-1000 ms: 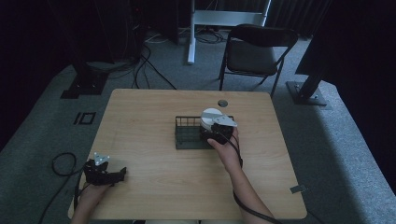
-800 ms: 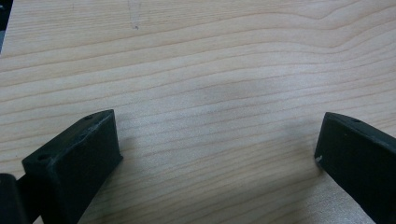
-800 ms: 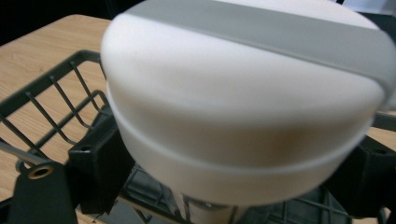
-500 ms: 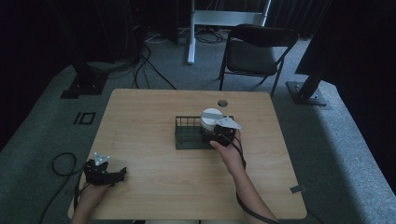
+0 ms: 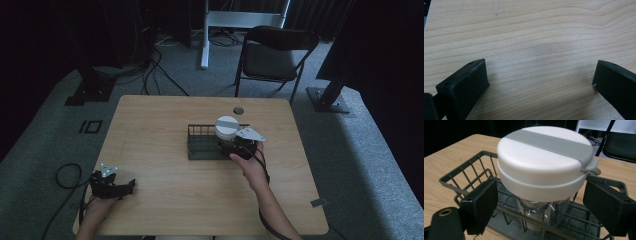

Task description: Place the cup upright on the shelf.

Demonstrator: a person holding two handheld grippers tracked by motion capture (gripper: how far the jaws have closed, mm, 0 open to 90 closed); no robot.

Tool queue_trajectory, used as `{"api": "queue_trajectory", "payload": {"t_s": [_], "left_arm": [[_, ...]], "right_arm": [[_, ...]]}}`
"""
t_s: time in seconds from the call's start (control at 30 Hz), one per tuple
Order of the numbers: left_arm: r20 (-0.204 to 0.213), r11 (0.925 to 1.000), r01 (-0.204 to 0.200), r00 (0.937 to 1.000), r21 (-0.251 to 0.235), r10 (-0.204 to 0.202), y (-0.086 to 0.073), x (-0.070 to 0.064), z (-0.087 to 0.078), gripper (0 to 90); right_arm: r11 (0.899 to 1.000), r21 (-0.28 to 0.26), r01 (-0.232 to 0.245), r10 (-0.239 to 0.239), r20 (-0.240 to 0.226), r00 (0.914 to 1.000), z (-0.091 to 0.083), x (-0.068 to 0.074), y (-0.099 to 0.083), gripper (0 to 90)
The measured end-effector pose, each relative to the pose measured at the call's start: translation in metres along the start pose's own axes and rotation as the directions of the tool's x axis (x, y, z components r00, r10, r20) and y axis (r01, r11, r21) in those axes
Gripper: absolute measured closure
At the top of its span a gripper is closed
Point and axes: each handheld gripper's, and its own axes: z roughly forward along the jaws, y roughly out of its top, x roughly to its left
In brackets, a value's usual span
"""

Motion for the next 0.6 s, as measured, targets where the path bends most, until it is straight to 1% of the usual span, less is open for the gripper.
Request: {"api": "queue_trajectory", "payload": {"t_s": [0.07,0.17,0.2,0.23,0.3,0.33,0.37,0.47,0.53,0.6], "left_arm": [[0.0,1.0,0.0,1.0,0.0,0.0,0.0,0.0,0.0,0.2],[0.0,1.0,0.0,1.0,0.0,0.0,0.0,0.0,0.0,0.1],[0.0,1.0,0.0,1.0,0.0,0.0,0.0,0.0,0.0,0.2],[0.0,1.0,-0.001,1.0,0.001,0.001,0.0,0.0,0.0,0.2],[0.0,1.0,0.0,1.0,0.0,0.0,0.0,0.0,0.0,0.2],[0.0,1.0,0.0,1.0,0.0,0.0,0.0,0.0,0.0,0.2],[0.0,1.0,0.0,1.0,0.0,0.0,0.0,0.0,0.0,0.2],[0.0,1.0,0.0,1.0,0.0,0.0,0.0,0.0,0.0,0.2],[0.0,1.0,0.0,1.0,0.0,0.0,0.0,0.0,0.0,0.2],[0.0,1.0,0.0,1.0,0.0,0.0,0.0,0.0,0.0,0.2]], "right_arm": [[1.0,0.0,0.012,-0.012,-0.003,0.9999,-0.003,-0.002,-0.001,12.6],[1.0,-0.004,0.016,-0.016,-0.009,0.9998,-0.007,-0.005,-0.004,12.7],[1.0,-0.001,0.027,-0.027,-0.006,0.9996,-0.009,-0.007,-0.005,12.7],[1.0,0.007,0.026,-0.026,-0.008,0.9996,-0.01,-0.009,-0.005,12.7],[1.0,0.005,0.009,-0.009,-0.002,1.0,-0.013,-0.012,-0.007,13.2],[1.0,0.0,0.023,-0.023,-0.007,0.9997,-0.015,-0.015,-0.008,13.2],[1.0,-0.001,0.024,-0.024,-0.01,0.9997,-0.016,-0.015,-0.008,13.2],[1.0,0.002,0.003,-0.003,-0.022,0.9998,-0.021,-0.02,-0.01,13.2],[1.0,-0.006,-0.006,0.006,-0.031,0.9995,-0.025,-0.024,-0.011,13.2],[1.0,-0.011,-0.01,0.01,-0.027,0.9996,-0.028,-0.028,-0.012,13.2]]}}
